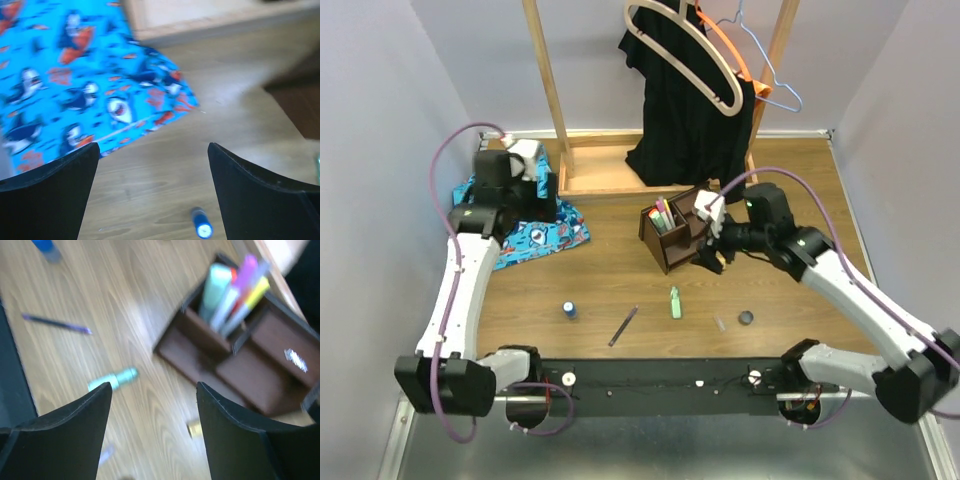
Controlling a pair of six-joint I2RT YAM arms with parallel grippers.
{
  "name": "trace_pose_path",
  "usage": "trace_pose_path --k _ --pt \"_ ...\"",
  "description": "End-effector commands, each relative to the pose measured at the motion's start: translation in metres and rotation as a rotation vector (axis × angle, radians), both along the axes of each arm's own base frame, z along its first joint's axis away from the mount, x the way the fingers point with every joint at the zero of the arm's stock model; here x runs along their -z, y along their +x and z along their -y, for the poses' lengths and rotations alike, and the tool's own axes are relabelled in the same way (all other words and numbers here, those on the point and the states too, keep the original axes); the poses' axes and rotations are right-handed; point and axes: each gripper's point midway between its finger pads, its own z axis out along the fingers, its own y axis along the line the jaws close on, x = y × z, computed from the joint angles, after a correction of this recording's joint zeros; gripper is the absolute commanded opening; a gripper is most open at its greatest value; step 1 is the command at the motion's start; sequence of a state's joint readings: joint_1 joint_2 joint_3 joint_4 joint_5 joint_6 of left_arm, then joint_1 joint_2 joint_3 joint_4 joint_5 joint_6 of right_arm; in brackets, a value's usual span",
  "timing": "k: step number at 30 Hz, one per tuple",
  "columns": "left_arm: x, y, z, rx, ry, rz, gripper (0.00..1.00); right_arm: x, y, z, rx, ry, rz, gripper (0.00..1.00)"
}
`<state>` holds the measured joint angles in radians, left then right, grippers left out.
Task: Sort the stationery into containers
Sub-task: Pick up the stationery from the center of the board.
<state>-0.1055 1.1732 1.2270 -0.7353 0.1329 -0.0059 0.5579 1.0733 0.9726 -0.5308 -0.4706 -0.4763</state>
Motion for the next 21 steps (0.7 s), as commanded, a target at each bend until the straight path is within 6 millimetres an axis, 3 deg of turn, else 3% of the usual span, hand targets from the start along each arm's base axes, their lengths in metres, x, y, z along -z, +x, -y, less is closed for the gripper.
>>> trace_pose_path --k 1,2,4,5,6,7,9,12,13,14,17,21 --pt "-0.012 -0.015 -0.063 -0.188 0.037 0.002 0.99 -0.043 0.031 -0.075 -0.131 0.204 -0.073 0.89" --pt "-0.005 -0.018 -0.080 -0.246 0.044 -0.008 0.99 -0.041 0.041 -0.086 -0.137 0.211 -0.071 0.89" --pt "0.001 -0.023 -0.096 -0.308 0.038 -0.015 0.99 -0.050 0.042 -0.106 -0.190 0.217 -0.036 0.89" --pt "0.012 -0.029 -0.112 -0.366 0.033 -0.043 0.99 -0.045 0.039 -0.112 -0.231 0.181 -0.022 0.89" --pt "0.016 -0.031 -0.121 -0.398 0.028 -0.052 0.99 -0.028 0.032 -0.129 -0.275 0.139 -0.052 0.89" --pt "0.019 -0.033 -0.127 -0.444 0.001 -0.057 0.99 -0.037 0.032 -0.139 -0.295 0.133 -0.029 0.89" --pt "0.025 -0.041 -0.149 -0.531 -0.033 -0.067 0.99 -0.019 0.014 -0.161 -0.391 0.085 -0.053 0.88" --pt "0.028 -0.047 -0.171 -0.613 -0.036 -0.053 0.99 -0.010 -0.006 -0.185 -0.506 0.052 -0.040 0.82" --pt "0.028 -0.049 -0.177 -0.629 -0.025 -0.044 0.99 0.006 -0.008 -0.192 -0.536 0.028 -0.066 0.80" --pt "0.029 -0.049 -0.183 -0.649 -0.020 -0.040 0.99 0.002 -0.008 -0.199 -0.558 0.027 -0.046 0.79" --pt "0.025 -0.055 -0.199 -0.726 -0.045 -0.023 0.99 0.025 -0.013 -0.217 -0.634 -0.030 -0.025 0.75" --pt "0.026 -0.060 -0.201 -0.739 -0.083 -0.028 0.99 0.053 -0.038 -0.237 -0.755 -0.111 0.035 0.73"
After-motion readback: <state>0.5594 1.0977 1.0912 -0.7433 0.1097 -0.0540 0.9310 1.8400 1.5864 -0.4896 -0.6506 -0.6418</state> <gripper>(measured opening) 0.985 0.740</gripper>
